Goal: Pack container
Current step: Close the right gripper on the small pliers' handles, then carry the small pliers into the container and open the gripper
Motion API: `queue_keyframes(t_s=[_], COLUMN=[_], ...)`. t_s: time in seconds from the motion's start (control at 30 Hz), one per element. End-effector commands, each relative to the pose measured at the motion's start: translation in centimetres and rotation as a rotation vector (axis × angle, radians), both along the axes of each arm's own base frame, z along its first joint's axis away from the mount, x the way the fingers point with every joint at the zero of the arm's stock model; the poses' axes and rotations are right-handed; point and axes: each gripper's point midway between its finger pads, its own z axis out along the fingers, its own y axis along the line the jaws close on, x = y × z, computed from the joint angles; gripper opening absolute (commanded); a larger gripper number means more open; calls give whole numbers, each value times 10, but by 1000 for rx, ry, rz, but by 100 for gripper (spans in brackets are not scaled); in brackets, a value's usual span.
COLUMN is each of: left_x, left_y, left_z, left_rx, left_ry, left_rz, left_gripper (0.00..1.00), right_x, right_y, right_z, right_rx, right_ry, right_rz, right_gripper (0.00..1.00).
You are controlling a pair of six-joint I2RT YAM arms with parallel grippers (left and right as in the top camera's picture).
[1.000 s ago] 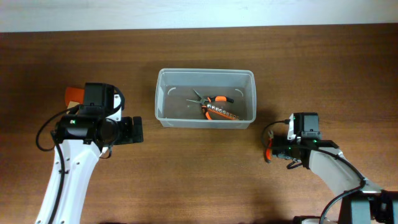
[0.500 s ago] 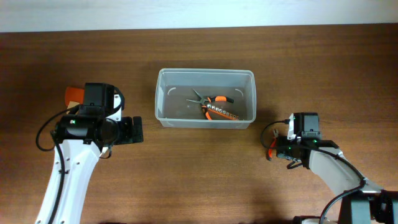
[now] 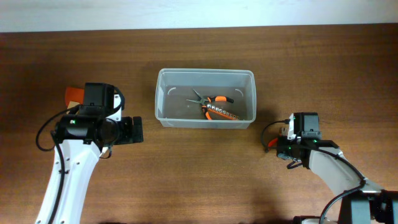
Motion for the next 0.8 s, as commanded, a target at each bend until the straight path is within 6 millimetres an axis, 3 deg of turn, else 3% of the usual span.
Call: queue_keyframes(t_s=[0.0, 0.17, 0.37, 0.47, 0.6, 0.77], left_x=[1, 1, 1, 1, 1, 1], left_y=[-1, -1, -1, -1, -1, -1], left_z=[0, 0, 0, 0, 0, 0], left_rx=[-2, -2, -2, -2, -2, -2], left_ry=[-1, -1, -1, -1, -1, -1], left_rz=[-16, -16, -16, -16, -16, -16], left_gripper=[99, 99, 99, 99, 99, 99], right_x=[-45, -44, -40, -29, 7, 63], right_y=[11, 11, 10, 10, 8, 0], right_z=[-35, -35, -33, -21, 24, 116], right_rx=[53, 53, 53, 52, 44, 8], right_ry=[173, 173, 161, 148, 72, -71], right_rz=[5, 5, 4, 4, 5, 3], right_gripper=[15, 4, 4, 4, 4, 4])
